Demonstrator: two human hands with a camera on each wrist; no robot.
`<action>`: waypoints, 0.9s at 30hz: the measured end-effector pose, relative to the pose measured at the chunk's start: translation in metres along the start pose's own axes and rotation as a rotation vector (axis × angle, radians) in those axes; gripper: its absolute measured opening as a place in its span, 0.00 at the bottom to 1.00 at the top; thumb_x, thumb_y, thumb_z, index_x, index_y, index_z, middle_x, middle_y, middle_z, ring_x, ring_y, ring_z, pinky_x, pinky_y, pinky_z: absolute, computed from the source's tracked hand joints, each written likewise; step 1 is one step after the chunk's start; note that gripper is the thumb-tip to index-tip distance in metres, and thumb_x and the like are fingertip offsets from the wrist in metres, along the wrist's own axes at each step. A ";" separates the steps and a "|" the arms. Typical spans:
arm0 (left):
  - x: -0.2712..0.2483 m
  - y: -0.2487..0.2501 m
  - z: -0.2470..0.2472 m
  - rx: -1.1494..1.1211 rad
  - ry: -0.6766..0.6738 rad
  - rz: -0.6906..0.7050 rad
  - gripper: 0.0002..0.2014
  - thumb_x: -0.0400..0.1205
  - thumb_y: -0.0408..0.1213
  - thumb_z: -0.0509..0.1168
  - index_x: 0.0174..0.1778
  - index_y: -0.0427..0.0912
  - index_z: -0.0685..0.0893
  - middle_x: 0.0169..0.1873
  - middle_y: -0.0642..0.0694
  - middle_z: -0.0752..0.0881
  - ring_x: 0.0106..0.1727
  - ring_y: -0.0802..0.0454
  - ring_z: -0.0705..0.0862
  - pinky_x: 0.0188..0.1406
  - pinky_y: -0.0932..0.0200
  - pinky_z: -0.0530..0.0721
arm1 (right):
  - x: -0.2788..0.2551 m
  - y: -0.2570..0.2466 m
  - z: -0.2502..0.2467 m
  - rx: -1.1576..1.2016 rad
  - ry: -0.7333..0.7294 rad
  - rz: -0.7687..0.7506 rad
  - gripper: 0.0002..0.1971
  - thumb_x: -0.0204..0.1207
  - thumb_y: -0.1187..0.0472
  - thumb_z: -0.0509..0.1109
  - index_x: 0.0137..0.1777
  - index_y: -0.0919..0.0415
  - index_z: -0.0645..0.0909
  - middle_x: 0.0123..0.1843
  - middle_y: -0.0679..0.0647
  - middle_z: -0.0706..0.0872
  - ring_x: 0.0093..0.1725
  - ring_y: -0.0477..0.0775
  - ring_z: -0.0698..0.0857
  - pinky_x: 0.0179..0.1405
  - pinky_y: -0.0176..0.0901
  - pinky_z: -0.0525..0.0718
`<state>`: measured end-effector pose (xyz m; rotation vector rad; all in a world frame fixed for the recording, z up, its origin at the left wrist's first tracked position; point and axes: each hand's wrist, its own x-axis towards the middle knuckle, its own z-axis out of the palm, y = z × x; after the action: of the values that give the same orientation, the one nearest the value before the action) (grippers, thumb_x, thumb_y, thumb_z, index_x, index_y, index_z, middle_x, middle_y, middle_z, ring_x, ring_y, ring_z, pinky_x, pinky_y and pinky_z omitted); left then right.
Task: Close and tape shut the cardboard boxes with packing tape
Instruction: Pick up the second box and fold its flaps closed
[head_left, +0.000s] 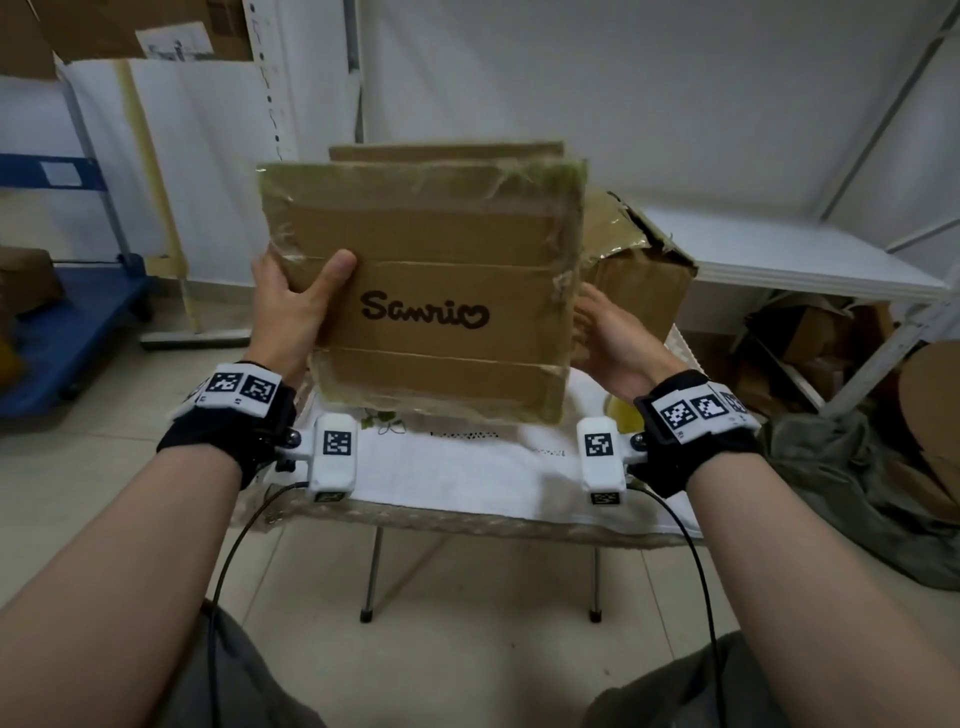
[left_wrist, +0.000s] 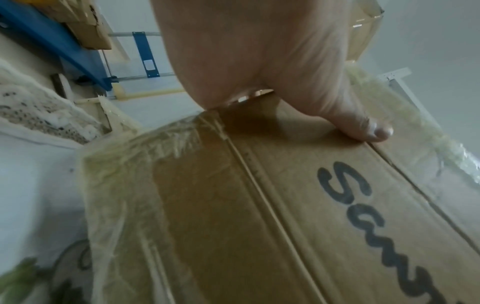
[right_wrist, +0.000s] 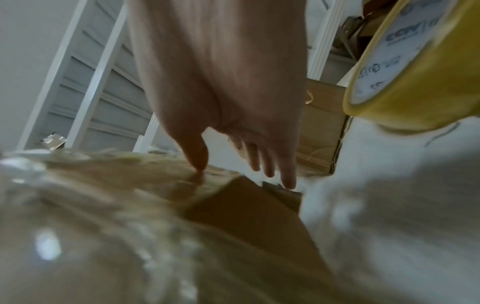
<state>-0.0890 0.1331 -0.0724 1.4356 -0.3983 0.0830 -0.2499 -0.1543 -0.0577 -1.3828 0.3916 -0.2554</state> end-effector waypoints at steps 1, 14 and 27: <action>-0.002 -0.001 0.002 0.012 -0.012 0.007 0.49 0.63 0.68 0.79 0.76 0.48 0.72 0.70 0.47 0.81 0.67 0.55 0.84 0.66 0.49 0.85 | 0.001 0.001 -0.004 0.037 0.003 -0.043 0.32 0.84 0.60 0.69 0.85 0.48 0.63 0.48 0.50 0.85 0.37 0.44 0.80 0.34 0.41 0.84; -0.007 -0.006 0.018 0.014 -0.039 0.044 0.46 0.66 0.71 0.74 0.75 0.46 0.73 0.69 0.49 0.82 0.69 0.55 0.82 0.70 0.50 0.82 | -0.010 -0.012 0.014 0.377 0.105 -0.258 0.35 0.71 0.49 0.69 0.78 0.65 0.76 0.47 0.57 0.77 0.43 0.56 0.74 0.45 0.50 0.73; -0.005 -0.008 0.024 0.095 -0.022 0.064 0.36 0.68 0.71 0.73 0.67 0.54 0.82 0.68 0.46 0.80 0.67 0.49 0.81 0.68 0.41 0.82 | -0.018 -0.017 0.012 0.105 0.085 -0.255 0.36 0.84 0.68 0.68 0.83 0.39 0.58 0.72 0.64 0.80 0.60 0.66 0.89 0.50 0.60 0.92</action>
<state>-0.0972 0.1093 -0.0792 1.5181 -0.4641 0.1395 -0.2602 -0.1389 -0.0373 -1.3203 0.2677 -0.5384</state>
